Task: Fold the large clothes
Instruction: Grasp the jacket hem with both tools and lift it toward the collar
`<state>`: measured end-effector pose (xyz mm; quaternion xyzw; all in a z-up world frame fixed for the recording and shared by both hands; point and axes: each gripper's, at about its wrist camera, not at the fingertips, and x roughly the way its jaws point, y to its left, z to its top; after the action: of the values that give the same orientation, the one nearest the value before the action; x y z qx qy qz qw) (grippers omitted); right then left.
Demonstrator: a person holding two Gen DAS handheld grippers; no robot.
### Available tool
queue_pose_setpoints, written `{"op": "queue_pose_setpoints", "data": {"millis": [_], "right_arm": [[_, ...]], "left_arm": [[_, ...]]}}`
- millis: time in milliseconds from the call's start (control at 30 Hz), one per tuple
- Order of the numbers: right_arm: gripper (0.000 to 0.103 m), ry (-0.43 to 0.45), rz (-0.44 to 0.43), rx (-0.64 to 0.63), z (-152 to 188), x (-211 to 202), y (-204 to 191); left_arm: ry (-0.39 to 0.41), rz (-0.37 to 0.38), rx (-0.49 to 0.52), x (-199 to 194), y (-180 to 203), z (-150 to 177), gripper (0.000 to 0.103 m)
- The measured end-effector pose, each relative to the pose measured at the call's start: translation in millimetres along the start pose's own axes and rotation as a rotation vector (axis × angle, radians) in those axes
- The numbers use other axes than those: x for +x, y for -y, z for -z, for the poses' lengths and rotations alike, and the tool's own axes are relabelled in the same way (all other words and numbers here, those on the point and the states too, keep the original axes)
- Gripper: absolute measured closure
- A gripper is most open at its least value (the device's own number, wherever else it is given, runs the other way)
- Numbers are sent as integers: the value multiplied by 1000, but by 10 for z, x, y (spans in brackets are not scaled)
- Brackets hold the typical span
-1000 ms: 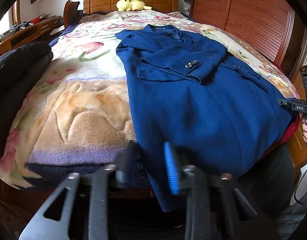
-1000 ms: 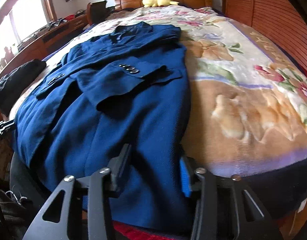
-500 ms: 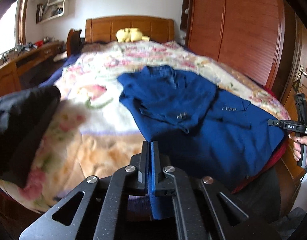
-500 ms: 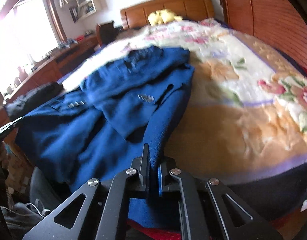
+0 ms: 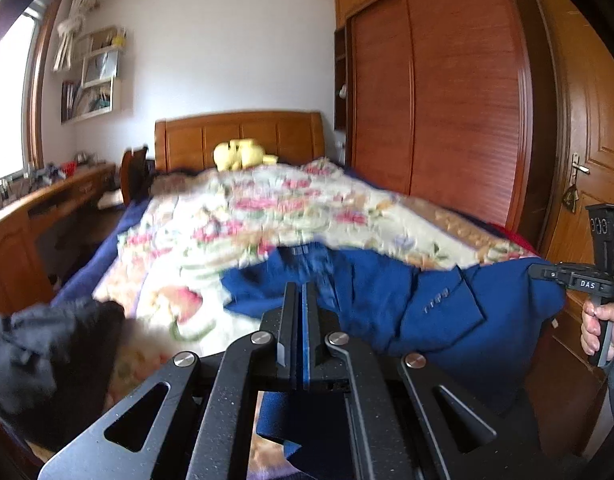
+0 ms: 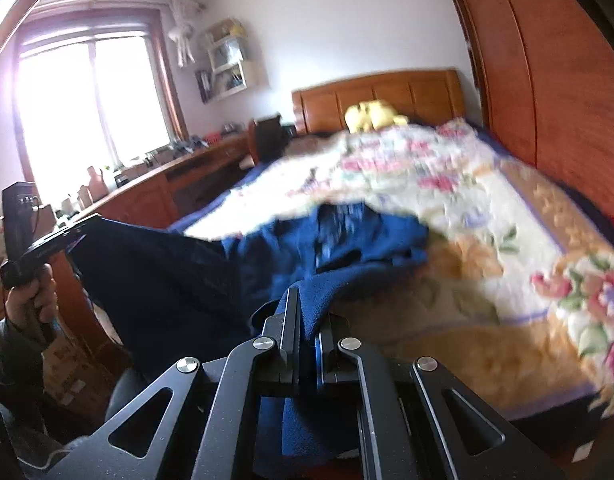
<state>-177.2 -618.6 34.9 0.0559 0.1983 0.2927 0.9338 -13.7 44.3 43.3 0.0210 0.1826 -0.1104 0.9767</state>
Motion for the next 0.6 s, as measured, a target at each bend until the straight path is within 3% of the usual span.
{"op": "queue_pose_setpoints", "data": {"millis": [333,600], "right_arm": [[99,161,-19,-73,-325,-837,-122],[99,279,-9,-85,-335,-1312,-123]], "left_arm": [[123,33,38,-450,81,-465,101],[195,9,53,-581,57,-792,101]]}}
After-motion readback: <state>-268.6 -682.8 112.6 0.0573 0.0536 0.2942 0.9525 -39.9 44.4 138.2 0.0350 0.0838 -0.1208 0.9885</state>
